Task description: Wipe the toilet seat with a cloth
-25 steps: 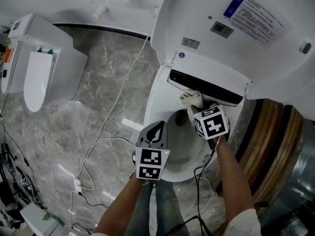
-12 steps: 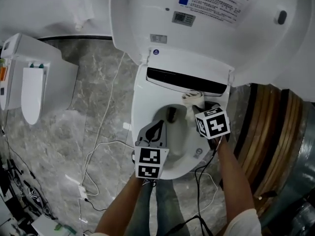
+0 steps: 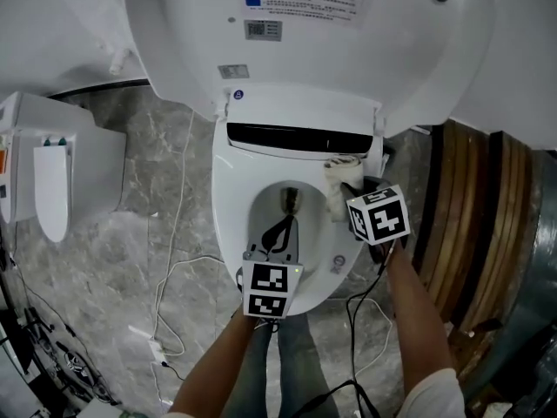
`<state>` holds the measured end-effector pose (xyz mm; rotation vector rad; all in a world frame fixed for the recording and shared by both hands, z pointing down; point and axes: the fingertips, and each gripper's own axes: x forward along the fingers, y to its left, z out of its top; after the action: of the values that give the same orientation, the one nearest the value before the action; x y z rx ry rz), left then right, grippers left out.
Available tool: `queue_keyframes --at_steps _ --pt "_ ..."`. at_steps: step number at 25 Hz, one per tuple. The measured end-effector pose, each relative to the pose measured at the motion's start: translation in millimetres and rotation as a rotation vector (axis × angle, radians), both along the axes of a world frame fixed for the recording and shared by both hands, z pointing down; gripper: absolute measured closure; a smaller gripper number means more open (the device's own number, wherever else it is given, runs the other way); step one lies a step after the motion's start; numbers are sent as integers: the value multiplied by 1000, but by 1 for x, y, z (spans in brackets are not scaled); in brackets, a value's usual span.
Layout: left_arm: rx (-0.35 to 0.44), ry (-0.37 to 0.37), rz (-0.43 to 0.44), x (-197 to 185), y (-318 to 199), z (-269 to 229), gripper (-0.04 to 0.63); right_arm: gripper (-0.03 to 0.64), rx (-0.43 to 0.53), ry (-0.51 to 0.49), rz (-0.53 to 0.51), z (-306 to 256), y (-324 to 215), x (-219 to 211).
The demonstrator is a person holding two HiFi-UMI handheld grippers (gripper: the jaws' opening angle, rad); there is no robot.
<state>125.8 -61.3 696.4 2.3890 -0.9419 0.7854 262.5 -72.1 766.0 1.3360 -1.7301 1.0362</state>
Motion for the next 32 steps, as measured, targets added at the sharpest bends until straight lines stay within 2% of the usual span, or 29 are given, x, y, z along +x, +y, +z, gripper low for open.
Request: queue_keyframes --at_steps 10,18,26,32 --pt "2 8 10 11 -3 0 584 506 22 -26 126 -7 19 37" --pt "3 12 3 7 -3 0 584 508 21 26 89 -6 19 36" --pt "13 12 -30 -18 -6 -4 584 508 16 20 146 -6 19 35" --pt "44 25 -41 -37 -8 -22 584 508 59 21 184 -20 24 27"
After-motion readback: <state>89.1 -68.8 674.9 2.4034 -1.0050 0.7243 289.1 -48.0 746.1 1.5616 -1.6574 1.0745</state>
